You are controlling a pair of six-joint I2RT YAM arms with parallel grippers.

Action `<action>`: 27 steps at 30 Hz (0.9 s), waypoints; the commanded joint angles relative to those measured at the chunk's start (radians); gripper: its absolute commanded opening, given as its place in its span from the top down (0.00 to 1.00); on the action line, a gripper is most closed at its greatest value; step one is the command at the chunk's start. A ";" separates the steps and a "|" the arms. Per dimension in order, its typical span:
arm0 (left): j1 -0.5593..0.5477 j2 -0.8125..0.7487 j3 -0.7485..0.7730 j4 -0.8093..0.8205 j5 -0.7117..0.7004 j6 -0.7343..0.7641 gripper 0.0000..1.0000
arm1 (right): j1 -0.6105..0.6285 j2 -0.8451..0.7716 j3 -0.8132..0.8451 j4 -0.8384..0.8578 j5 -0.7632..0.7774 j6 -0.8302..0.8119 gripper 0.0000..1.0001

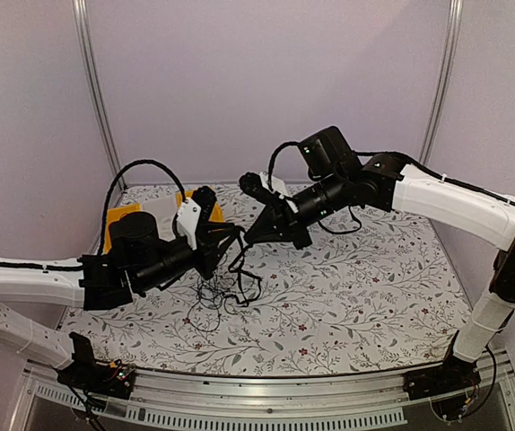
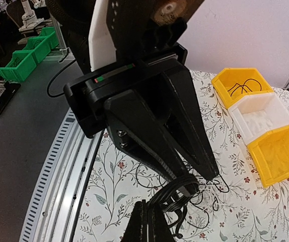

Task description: Untangle the cables

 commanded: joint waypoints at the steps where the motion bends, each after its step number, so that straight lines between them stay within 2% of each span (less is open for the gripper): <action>1: -0.008 0.001 0.043 0.033 -0.054 0.028 0.95 | -0.005 -0.005 -0.015 0.020 0.014 0.015 1.00; 6: -0.009 -0.045 0.079 0.010 -0.146 0.070 1.00 | -0.005 -0.012 -0.044 0.071 0.155 0.031 1.00; 8: -0.006 -0.065 0.101 -0.009 -0.177 0.110 1.00 | -0.005 -0.020 -0.065 0.116 0.283 0.051 0.90; 10: 0.001 -0.081 0.132 -0.042 -0.197 0.127 1.00 | -0.014 -0.026 -0.077 0.136 0.344 0.052 0.81; 16: 0.057 -0.129 0.248 -0.173 -0.229 0.143 1.00 | -0.067 -0.080 -0.156 0.157 0.307 0.053 0.68; 27: 0.243 -0.205 0.526 -0.481 -0.299 0.165 1.00 | -0.221 -0.199 -0.418 0.248 0.234 0.024 0.61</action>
